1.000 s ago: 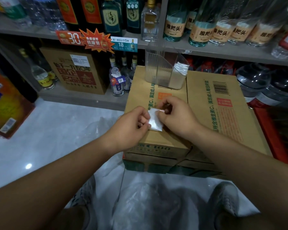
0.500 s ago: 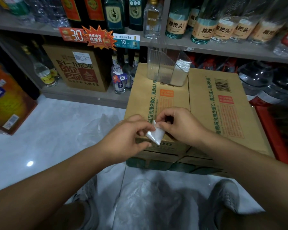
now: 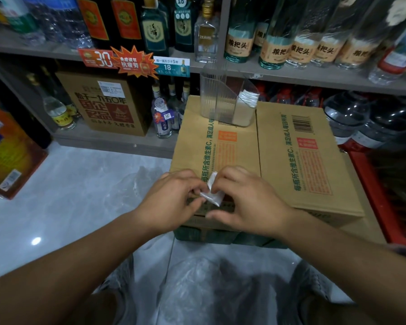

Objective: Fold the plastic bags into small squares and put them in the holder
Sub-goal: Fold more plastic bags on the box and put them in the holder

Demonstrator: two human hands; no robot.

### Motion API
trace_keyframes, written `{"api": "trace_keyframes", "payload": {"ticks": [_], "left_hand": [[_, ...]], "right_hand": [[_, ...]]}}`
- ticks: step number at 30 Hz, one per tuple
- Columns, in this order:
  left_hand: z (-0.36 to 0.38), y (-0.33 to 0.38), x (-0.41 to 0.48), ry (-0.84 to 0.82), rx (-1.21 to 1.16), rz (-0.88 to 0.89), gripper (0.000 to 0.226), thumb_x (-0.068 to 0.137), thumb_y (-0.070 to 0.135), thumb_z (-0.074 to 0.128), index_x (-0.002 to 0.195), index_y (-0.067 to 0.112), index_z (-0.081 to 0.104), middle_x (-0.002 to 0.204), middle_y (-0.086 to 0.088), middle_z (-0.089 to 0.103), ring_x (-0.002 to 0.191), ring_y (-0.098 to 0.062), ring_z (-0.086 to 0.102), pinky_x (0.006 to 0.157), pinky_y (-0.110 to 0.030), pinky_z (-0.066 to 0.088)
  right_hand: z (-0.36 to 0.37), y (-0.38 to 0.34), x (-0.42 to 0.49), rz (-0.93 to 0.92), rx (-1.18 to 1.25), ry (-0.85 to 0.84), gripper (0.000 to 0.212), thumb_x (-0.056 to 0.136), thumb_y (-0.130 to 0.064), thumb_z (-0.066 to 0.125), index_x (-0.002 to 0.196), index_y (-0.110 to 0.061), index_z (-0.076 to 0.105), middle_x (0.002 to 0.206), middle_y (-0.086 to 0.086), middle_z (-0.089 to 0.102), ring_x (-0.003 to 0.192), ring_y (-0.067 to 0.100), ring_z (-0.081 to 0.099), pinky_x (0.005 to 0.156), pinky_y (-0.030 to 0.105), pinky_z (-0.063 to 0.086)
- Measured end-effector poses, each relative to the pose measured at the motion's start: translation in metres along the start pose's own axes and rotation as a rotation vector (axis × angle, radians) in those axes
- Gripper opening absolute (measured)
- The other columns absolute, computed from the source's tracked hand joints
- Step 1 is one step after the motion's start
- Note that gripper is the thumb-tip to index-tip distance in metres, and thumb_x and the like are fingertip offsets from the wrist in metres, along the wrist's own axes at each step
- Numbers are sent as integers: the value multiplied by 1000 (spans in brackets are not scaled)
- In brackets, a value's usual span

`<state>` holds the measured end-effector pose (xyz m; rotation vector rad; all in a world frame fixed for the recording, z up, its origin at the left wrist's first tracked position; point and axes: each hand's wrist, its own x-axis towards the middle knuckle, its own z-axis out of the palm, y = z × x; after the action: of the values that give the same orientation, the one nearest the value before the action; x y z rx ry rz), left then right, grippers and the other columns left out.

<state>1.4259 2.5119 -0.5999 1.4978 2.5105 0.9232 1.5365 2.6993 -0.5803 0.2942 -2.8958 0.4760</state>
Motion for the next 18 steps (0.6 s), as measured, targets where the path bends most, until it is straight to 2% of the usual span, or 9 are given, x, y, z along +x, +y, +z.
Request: {"api": "trace_keyframes", "payload": {"ticks": [3, 6, 9, 11, 13, 15, 18], "left_hand": [[1, -1, 1, -15, 4, -22, 20, 84, 23, 76, 101, 31, 72, 87, 22, 54, 80, 7, 50, 78, -26, 38], [-1, 1, 4, -50, -35, -42, 31, 81, 26, 78, 111, 33, 68, 89, 18, 56, 81, 2, 54, 75, -29, 44], [-5, 2, 10, -70, -153, -63, 37, 82, 31, 77, 118, 35, 68, 90, 14, 56, 79, -6, 58, 73, -31, 52], [-8, 3, 16, -98, -186, -74, 25, 85, 34, 72, 109, 37, 72, 88, 11, 60, 79, -7, 59, 72, -35, 53], [-10, 5, 23, -123, -227, -112, 9, 89, 28, 72, 96, 33, 74, 83, 9, 65, 75, -9, 59, 69, -39, 52], [-10, 6, 29, -112, -287, -162, 13, 91, 22, 73, 87, 34, 74, 72, 13, 63, 66, -6, 55, 62, -30, 49], [-8, 9, 36, -109, -365, -232, 11, 92, 22, 72, 86, 30, 74, 64, 13, 59, 61, -4, 54, 59, -22, 45]], "right_hand": [[5, -3, -3, -24, -122, 27, 23, 79, -32, 76, 95, -19, 65, 96, -1, 60, 89, 21, 57, 67, 39, 54], [4, -3, -2, 19, -34, 96, 9, 85, -20, 69, 94, -18, 66, 94, -2, 62, 88, 19, 57, 68, 40, 54], [-4, 0, -1, 69, 145, 98, 10, 91, -21, 66, 100, -19, 68, 97, -5, 62, 92, 15, 58, 76, 39, 53], [-13, 0, 2, 104, 247, 93, 9, 93, -22, 64, 101, -20, 69, 96, -8, 62, 92, 11, 59, 78, 38, 52], [-22, -1, 3, 169, 335, 106, 7, 95, -21, 64, 100, -22, 69, 94, -12, 63, 90, 7, 59, 77, 35, 53], [-29, 0, 3, 249, 421, 118, 6, 95, -21, 65, 98, -25, 69, 91, -13, 65, 87, 6, 62, 75, 34, 54], [-34, 4, 4, 374, 517, 139, 7, 90, -25, 72, 95, -28, 67, 85, -12, 68, 80, 6, 65, 72, 34, 57]]}}
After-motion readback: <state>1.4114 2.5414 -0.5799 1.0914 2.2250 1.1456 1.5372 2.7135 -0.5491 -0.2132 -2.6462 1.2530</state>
